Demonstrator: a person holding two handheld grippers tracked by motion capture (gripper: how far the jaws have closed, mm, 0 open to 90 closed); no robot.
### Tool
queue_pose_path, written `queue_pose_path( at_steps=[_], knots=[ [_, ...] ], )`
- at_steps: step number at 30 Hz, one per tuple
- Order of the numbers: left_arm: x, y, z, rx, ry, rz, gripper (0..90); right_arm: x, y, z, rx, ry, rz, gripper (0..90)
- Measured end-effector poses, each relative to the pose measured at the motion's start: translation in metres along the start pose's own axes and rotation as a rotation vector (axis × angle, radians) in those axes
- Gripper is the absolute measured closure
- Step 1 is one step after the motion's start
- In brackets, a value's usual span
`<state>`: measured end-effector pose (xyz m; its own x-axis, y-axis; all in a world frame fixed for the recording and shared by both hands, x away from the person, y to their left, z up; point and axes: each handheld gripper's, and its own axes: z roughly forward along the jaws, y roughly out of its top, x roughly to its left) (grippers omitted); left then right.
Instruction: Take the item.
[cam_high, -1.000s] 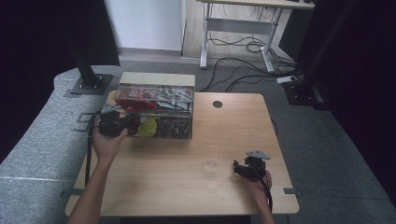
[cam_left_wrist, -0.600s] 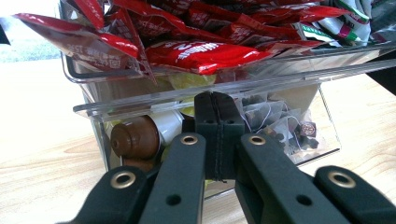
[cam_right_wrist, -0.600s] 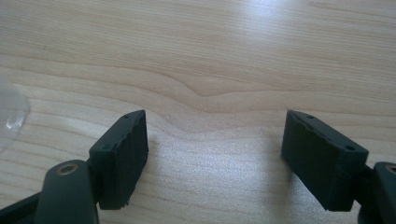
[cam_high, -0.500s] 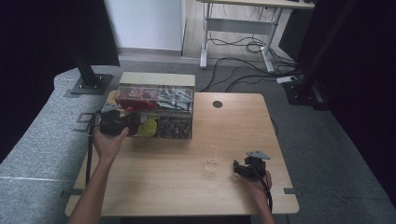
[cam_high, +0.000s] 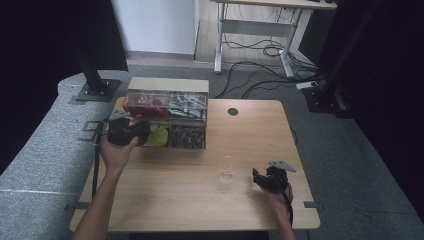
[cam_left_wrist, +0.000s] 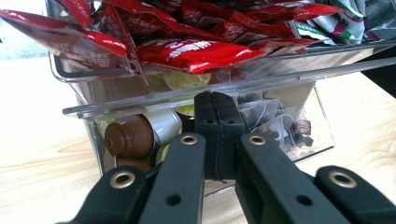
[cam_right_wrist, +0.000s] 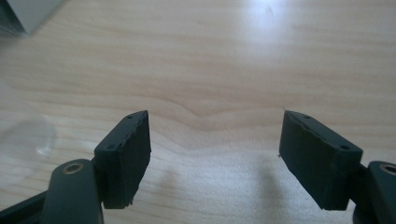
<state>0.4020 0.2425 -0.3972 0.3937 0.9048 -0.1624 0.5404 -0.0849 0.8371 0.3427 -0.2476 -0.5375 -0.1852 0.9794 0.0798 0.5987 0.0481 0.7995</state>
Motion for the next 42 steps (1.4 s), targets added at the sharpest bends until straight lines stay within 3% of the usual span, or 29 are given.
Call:
queue_pose_path(
  at_steps=[11, 17, 29, 42],
  knots=[
    [-0.001, 0.000, 0.000, 0.001, 0.003, 0.000, 90.0, 0.013, 0.023, -0.036, -0.113, 0.059, -0.012, 25.5],
    [-0.001, 0.001, 0.000, 0.004, 0.005, 0.004, 90.0, 0.021, 0.030, -0.048, -0.145, 0.075, -0.025, 25.6],
    [-0.003, 0.001, 0.001, 0.008, 0.000, 0.010, 90.0, 0.039, 0.039, -0.062, -0.185, 0.129, -0.041, 26.2],
    [-0.001, 0.001, 0.001, 0.009, 0.000, 0.014, 90.0, 0.067, 0.051, -0.063, -0.210, 0.189, -0.076, 28.6]
  ],
)
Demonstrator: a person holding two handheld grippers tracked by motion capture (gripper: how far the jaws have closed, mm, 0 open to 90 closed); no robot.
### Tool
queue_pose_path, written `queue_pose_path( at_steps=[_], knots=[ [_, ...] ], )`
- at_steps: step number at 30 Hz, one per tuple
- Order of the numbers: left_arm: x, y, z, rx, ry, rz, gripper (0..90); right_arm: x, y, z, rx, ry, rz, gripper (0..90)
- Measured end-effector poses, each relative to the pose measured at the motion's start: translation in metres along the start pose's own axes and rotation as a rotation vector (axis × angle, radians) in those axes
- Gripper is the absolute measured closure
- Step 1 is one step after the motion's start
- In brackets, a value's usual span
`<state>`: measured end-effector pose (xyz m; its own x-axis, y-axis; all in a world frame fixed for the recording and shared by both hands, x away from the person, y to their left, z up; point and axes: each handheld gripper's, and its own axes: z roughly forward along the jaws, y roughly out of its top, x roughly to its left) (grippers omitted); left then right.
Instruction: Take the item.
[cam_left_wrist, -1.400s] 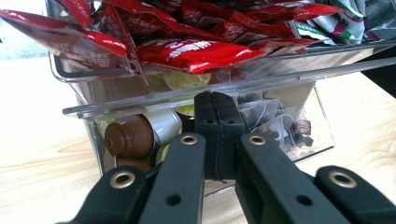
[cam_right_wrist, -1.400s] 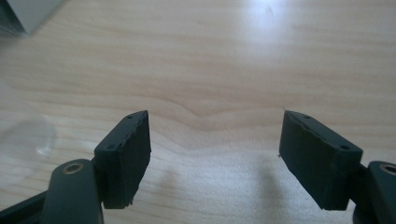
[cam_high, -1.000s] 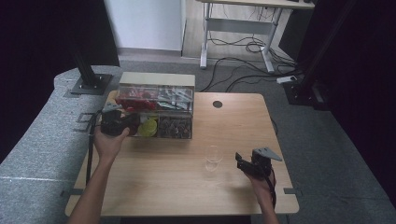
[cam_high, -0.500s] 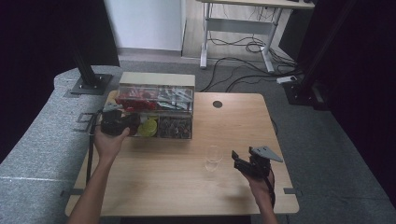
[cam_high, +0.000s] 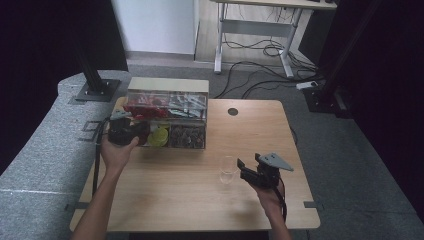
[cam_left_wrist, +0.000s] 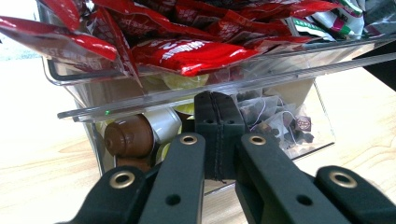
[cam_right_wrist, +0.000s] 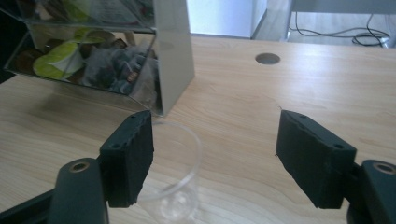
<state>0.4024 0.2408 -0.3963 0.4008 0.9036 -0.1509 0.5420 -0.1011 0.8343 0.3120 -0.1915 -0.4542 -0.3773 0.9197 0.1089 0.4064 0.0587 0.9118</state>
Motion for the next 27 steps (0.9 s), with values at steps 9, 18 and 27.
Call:
queue_pose_path(
  at_steps=[9, 18, 27],
  knots=[
    [0.000, 0.002, 0.000, 0.008, 0.004, 0.002, 89.8, 0.012, 0.008, 0.011, -0.010, 0.079, 0.014, 31.0],
    [0.000, 0.002, 0.000, 0.014, 0.002, 0.002, 89.9, 0.023, 0.014, 0.018, 0.002, 0.103, 0.004, 32.5],
    [0.000, 0.003, 0.000, 0.017, 0.002, 0.004, 90.0, 0.040, 0.019, 0.024, -0.012, 0.151, -0.007, 38.9]
  ],
)
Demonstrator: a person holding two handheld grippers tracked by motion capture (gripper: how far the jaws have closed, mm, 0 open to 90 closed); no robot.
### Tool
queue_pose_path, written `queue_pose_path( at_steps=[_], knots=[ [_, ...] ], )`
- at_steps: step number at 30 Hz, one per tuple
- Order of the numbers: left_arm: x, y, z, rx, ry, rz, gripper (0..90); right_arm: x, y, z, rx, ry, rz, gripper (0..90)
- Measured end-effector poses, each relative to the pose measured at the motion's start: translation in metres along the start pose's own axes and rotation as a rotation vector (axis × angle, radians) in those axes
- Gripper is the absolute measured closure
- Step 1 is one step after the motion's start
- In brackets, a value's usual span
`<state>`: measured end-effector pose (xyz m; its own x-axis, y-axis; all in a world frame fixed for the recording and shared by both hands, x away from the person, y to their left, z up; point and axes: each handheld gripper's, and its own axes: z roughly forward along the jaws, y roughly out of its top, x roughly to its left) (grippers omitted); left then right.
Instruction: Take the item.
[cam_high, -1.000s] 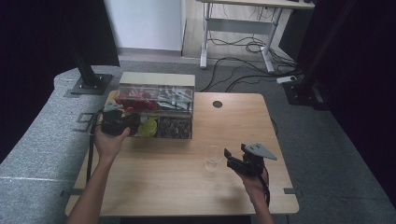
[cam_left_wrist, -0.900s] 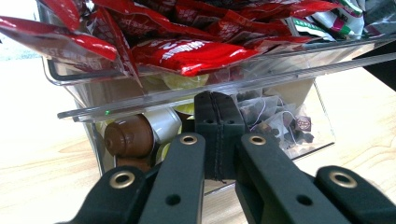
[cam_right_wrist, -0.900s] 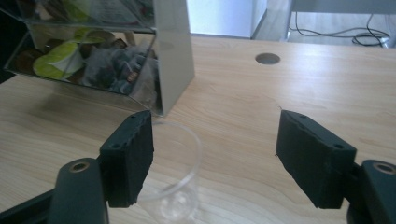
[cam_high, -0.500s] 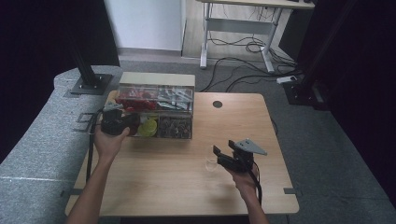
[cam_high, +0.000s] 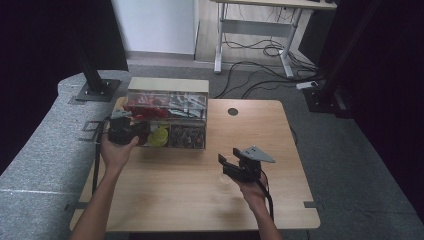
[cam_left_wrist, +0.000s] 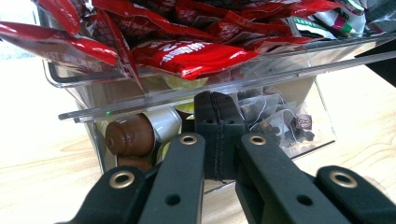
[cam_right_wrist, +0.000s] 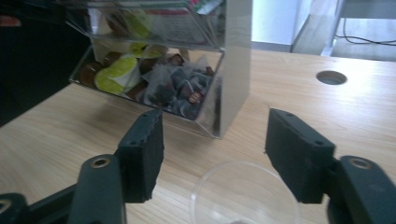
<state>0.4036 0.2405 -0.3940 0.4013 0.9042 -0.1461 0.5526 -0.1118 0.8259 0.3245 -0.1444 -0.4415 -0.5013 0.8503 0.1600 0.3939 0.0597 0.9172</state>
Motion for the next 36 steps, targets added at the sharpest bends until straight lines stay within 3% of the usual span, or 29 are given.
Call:
queue_pose_path(
  at_steps=[16, 36],
  knots=[
    [0.000, 0.000, 0.000, 0.000, -0.001, -0.001, 90.0, 0.023, 0.005, 0.021, 0.013, 0.063, -0.022, 45.3],
    [-0.001, -0.001, 0.001, -0.002, -0.002, -0.002, 90.0, 0.045, 0.006, 0.039, 0.038, 0.096, -0.057, 44.6]
  ],
)
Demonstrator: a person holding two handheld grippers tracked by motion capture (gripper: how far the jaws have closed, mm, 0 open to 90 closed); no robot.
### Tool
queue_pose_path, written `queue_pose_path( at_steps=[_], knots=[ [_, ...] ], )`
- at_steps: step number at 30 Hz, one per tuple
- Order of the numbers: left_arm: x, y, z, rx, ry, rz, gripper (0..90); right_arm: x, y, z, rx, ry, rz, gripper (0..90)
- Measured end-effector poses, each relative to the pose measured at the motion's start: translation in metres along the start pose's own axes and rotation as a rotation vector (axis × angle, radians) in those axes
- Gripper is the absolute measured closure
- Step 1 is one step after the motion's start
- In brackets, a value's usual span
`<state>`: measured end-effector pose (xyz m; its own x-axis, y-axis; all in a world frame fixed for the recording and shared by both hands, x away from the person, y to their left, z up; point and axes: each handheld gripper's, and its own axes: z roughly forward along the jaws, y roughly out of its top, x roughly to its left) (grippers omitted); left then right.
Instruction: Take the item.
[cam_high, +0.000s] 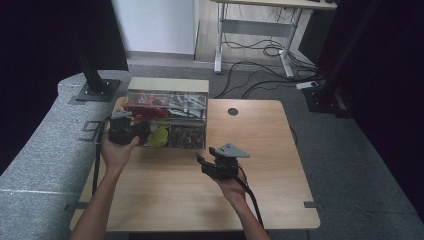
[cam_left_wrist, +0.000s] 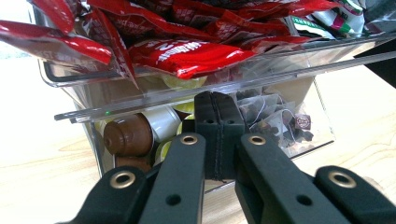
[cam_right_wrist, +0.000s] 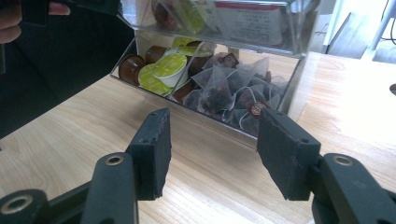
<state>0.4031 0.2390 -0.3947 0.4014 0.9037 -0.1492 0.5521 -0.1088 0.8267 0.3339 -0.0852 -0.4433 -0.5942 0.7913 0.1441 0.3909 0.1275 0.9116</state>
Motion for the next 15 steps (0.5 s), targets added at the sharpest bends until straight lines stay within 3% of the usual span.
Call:
queue_pose_path(
  at_steps=[15],
  knots=[
    [-0.002, 0.000, 0.001, -0.001, -0.005, 0.002, 90.0, 0.010, 0.001, 0.021, 0.030, -0.006, -0.012, 45.0]
  ],
)
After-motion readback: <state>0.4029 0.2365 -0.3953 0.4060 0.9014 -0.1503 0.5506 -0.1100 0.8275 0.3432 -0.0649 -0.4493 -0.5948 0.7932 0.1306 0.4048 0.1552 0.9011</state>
